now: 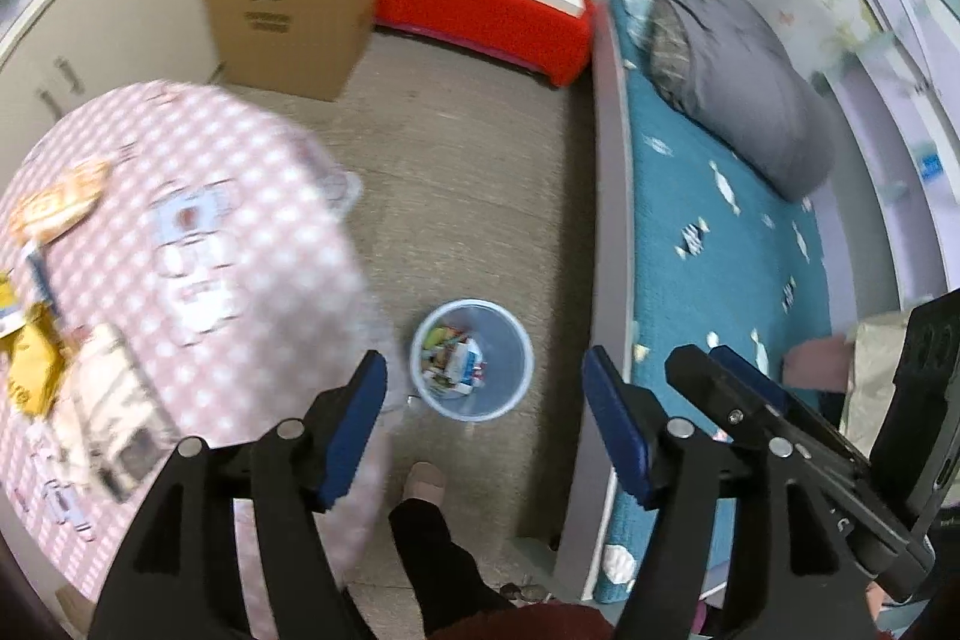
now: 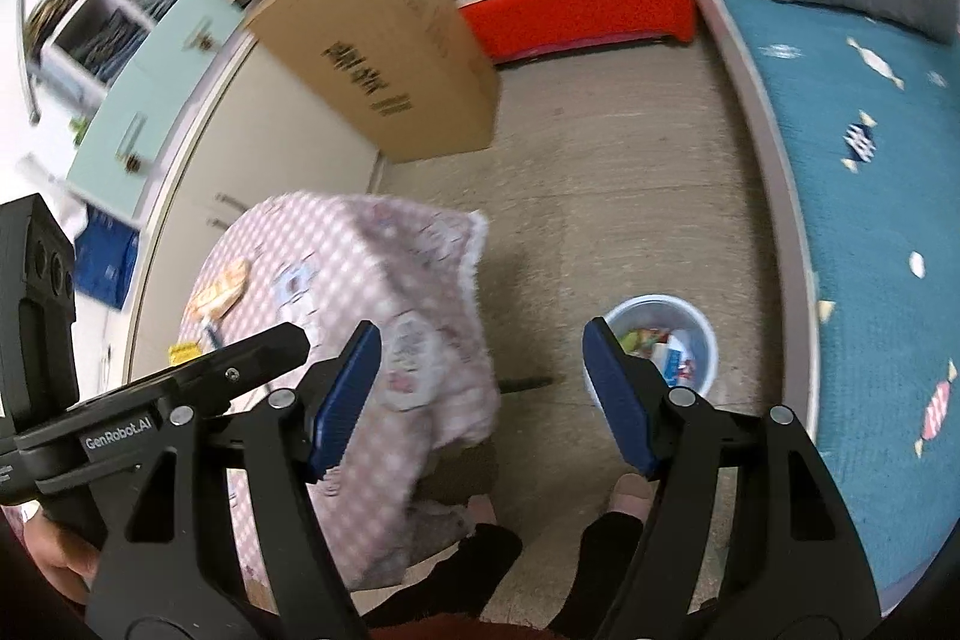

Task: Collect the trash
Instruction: 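Move both grippers back over the pink table, then grasp the white eye-drop bottle with the left gripper while the right grasps the yellow bag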

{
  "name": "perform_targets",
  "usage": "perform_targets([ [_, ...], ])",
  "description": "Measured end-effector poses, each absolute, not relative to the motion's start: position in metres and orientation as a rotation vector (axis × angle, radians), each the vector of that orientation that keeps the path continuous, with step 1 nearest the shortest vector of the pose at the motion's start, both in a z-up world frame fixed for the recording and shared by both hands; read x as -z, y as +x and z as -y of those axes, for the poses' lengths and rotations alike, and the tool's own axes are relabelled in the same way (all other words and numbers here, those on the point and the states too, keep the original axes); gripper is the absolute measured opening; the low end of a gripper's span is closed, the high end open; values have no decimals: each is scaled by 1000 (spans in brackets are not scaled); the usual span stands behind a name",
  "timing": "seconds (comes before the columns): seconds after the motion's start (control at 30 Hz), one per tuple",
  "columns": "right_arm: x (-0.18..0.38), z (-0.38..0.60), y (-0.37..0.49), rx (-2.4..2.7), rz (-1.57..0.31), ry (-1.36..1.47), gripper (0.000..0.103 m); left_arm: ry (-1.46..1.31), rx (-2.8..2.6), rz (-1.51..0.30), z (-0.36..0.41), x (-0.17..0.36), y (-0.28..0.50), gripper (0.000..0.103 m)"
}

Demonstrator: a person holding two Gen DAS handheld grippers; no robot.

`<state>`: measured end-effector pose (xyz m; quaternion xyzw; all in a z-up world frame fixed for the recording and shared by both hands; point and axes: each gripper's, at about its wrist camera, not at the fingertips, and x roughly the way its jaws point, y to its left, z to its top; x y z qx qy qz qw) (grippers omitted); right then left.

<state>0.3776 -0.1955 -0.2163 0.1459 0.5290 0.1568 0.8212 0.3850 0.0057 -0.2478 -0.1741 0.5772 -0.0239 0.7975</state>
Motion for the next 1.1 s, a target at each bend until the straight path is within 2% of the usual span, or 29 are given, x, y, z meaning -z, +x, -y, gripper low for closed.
perform_targets([
  [0.33,232,6,357,-475,-1180,207,69,-472,-108,-1233,-203,266,313,67],
  [0.57,255,-106,332,-540,-1223,174,69,-515,-185,-1260,-313,289,268,67],
  [0.8,273,-177,319,-561,-1270,119,69,-579,-219,-1312,-381,329,236,66],
  [1.0,287,-211,319,-554,-1307,82,76,-620,-205,-1369,-399,365,232,56],
  [1.1,294,-224,320,-550,-1321,65,78,-626,-185,-1379,-401,376,236,56],
])
